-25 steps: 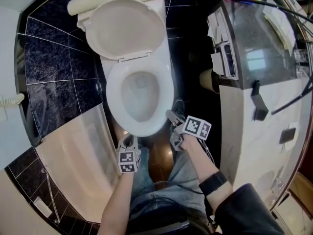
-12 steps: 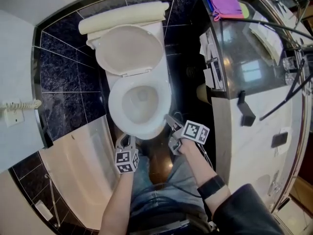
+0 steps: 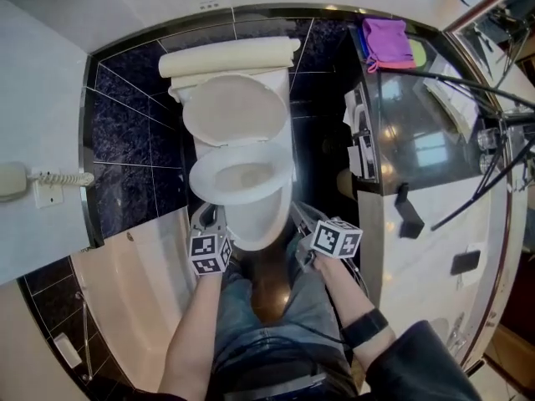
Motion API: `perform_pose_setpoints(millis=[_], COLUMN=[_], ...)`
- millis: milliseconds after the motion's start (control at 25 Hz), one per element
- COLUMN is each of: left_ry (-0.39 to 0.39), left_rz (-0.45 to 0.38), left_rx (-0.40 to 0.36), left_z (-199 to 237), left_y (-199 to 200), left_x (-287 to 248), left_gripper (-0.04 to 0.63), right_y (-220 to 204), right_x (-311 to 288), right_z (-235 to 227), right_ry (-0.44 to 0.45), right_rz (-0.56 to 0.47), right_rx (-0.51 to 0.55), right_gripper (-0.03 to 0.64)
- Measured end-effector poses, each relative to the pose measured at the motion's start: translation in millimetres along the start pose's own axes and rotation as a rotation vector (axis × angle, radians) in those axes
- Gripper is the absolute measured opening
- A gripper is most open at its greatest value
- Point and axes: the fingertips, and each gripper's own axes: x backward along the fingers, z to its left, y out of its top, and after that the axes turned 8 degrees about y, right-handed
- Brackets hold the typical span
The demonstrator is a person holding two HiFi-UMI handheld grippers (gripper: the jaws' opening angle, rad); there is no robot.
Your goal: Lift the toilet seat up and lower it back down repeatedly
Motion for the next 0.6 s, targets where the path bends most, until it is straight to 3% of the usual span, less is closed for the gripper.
perform_pose_setpoints(millis=[280, 600], left_ry=[0.040, 0.066], left_rz=[-0.092, -0.146], left_rx=[-0.035, -0.078], left_z=[12.6, 25.4], left_y=[68.1, 118.4], left_x=[-38.8, -81.6], left_gripper=[0.000, 0.000], right_y=[29.4, 58.1], right_x=[-7.0, -12.6], right_z=[4.2, 2.4], right_ry=[-0.070, -0.113], right_rz=[0.125, 0.128], right_rx=[0.453, 0.648], right_gripper=[0.017, 0.017])
